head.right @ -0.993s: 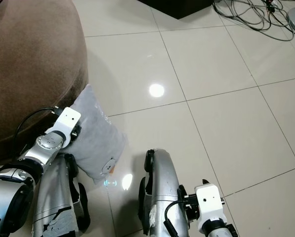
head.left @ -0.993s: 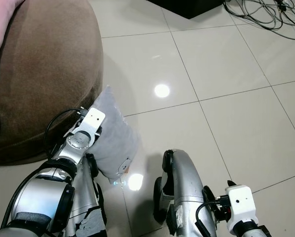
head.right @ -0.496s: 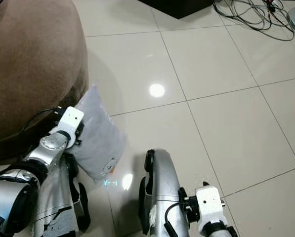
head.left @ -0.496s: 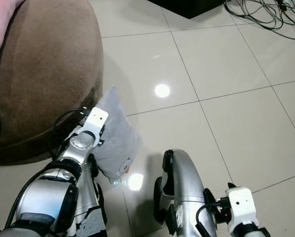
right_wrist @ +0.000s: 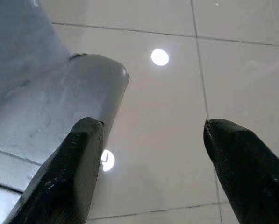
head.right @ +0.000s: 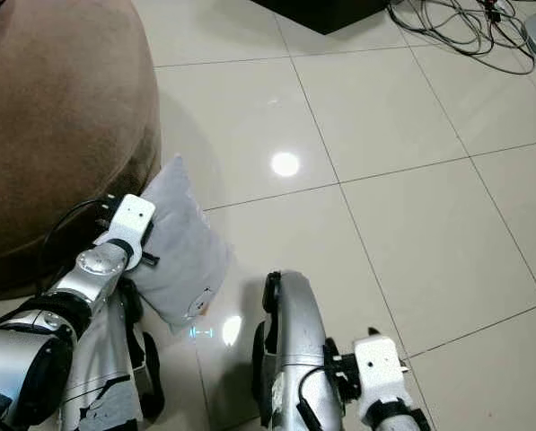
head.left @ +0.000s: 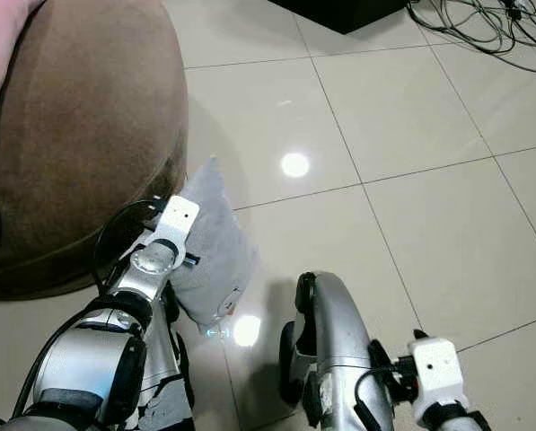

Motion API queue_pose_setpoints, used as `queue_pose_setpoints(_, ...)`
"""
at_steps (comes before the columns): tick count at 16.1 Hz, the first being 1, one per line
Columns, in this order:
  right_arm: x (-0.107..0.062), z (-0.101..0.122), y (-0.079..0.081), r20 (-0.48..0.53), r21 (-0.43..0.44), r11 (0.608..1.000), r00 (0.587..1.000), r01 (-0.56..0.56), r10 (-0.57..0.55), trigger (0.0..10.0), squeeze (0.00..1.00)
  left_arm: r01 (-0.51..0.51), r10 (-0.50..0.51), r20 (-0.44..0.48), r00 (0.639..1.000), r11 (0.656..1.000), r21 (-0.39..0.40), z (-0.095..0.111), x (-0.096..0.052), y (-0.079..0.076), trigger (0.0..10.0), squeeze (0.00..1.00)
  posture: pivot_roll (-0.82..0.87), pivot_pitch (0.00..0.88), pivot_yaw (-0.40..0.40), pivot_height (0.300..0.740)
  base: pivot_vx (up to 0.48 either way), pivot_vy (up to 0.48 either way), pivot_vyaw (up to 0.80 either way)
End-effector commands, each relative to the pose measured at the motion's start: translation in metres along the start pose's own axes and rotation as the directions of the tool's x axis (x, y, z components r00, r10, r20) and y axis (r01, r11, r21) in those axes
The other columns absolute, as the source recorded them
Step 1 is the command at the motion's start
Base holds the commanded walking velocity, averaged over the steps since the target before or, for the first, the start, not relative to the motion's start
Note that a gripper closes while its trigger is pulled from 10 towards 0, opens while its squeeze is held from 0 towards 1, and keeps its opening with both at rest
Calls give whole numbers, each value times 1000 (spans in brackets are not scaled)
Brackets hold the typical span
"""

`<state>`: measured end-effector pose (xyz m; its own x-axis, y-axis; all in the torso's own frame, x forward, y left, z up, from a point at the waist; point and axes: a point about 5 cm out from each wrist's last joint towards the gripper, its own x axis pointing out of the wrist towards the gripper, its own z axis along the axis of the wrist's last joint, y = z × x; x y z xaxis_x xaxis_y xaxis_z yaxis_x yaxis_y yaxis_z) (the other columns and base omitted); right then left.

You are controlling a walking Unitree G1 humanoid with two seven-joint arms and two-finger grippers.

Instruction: Move the pillow to the sofa from floor

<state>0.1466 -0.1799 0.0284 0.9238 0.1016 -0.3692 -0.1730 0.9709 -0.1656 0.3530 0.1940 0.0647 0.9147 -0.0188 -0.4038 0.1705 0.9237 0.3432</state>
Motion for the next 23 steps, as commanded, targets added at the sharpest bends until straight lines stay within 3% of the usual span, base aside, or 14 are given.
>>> queue_pose_setpoints(1,-4,-10,0,-48,2,1000,999,2,-2,10000,0,26,-28,-17,999,997,-75,-7,-1,-10,0,0,-60,344,-154,546,0,0,0)
queue_pose_setpoints(3,4,-9,2,-42,3,1000,999,-6,6,10000,0,12,-9,15,1000,972,-236,4,2,-7,0,0,-47,328,-148,546,0,0,0)
queue_pose_setpoints(5,17,-7,2,-23,7,1000,1000,-5,5,10000,0,19,-6,44,999,948,-317,8,2,-8,0,0,-13,284,-133,546,0,0,0)
queue_pose_setpoints(8,40,1,7,11,12,1000,1000,-20,19,10000,0,59,-31,80,996,926,-372,9,2,-17,0,0,29,212,-118,546,0,0,0)
queue_pose_setpoints(11,69,11,15,48,11,998,997,-54,54,10000,0,107,-31,222,974,934,-341,38,3,-16,0,0,99,134,-102,546,0,0,0)
queue_pose_setpoints(13,85,18,21,65,15,998,996,-63,62,10000,0,160,-57,338,940,944,-287,61,1,-15,0,0,134,94,-89,546,0,0,0)
queue_pose_setpoints(15,102,33,22,102,43,998,994,-49,44,10000,0,158,-40,438,898,959,-237,82,-4,0,0,0,167,63,-79,546,0,0,0)
queue_pose_setpoints(19,121,55,13,183,33,999,983,-3,-3,10000,0,-18,102,452,886,982,-186,68,-23,60,0,0,192,0,-42,546,0,0,0)
queue_pose_setpoints(20,122,56,11,185,30,1000,983,9,-14,10000,0,-42,118,444,888,983,-177,64,-26,64,0,0,195,0,-34,546,0,0,0)
queue_pose_setpoints(21,125,59,7,189,34,998,981,45,-50,10000,0,-78,148,413,899,980,-181,46,-32,69,0,0,194,0,-24,546,0,0,0)
queue_pose_setpoints(23,126,62,4,191,30,996,978,79,-83,10000,0,-102,184,393,901,970,-222,29,-38,68,0,0,185,0,-19,546,0,0,0)
